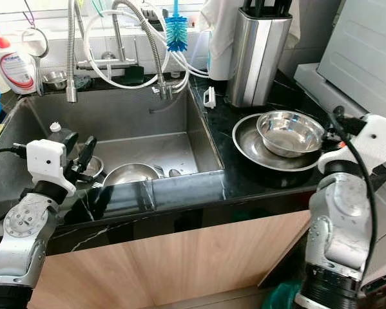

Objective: Kitchen organization

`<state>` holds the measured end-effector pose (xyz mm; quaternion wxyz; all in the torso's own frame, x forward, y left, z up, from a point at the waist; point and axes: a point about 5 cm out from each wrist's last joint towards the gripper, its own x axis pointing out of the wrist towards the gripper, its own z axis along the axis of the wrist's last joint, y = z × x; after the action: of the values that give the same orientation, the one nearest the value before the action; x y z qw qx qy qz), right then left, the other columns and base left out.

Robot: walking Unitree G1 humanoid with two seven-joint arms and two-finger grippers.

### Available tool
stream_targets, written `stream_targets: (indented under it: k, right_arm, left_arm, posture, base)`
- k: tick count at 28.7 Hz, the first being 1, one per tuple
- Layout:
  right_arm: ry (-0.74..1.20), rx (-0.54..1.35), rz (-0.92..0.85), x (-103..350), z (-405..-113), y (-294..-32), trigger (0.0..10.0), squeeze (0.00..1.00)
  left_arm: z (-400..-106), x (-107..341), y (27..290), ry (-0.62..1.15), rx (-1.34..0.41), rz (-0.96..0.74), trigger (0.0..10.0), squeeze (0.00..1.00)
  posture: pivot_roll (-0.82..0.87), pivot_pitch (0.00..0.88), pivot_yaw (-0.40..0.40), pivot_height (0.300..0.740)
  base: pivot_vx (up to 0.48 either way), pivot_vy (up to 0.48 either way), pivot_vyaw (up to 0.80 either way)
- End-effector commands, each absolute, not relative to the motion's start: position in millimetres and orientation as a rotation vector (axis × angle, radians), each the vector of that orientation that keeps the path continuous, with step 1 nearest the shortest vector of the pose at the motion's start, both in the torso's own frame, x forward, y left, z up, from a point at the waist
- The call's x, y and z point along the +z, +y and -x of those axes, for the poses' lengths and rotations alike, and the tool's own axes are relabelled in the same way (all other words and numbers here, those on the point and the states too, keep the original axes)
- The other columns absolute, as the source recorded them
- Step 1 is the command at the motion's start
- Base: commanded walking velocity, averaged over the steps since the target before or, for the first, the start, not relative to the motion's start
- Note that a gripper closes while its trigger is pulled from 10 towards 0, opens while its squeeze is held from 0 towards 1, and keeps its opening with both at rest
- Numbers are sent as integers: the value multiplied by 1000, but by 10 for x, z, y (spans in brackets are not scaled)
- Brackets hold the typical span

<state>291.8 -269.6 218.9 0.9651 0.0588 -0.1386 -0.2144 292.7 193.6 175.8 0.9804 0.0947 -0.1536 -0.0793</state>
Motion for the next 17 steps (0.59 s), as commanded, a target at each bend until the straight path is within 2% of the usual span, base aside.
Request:
stream_targets:
  k: [1, 2, 6, 8, 17]
  right_arm:
    - [-291, -437, -138, 2257, -2909, -2755, 10000, 647]
    - [-278, -433, -153, 2246, -2907, -2777, 10000, 0]
    - [-244, -400, -231, 2186, -2927, -2780, 10000, 0]
    - [-221, -357, -329, 2147, -2950, -2763, 10000, 0]
    - [-171, -303, -467, 2113, -3004, -2776, 10000, 0]
  left_arm:
    - [-2913, 1756, 1913, -311, -166, -213, 10000, 0]
    - [-2914, 1754, 1909, -310, -168, -213, 10000, 0]
    - [-2928, 1760, 1886, -312, -174, -211, 10000, 0]
    - [-2938, 1761, 1875, -311, -177, -208, 10000, 0]
    - [-2948, 1762, 1866, -307, -180, -207, 10000, 0]
  posture:
    - [52, 0, -26, 740]
    - [52, 0, -26, 740]
    - [50, 0, -26, 740]
    - [45, 0, -28, 740]
    - [36, 0, -26, 740]
  base:
    - [0, 0, 0]
    - [0, 0, 0]
    - [0, 0, 0]
    - [0, 0, 0]
    - [0, 0, 0]
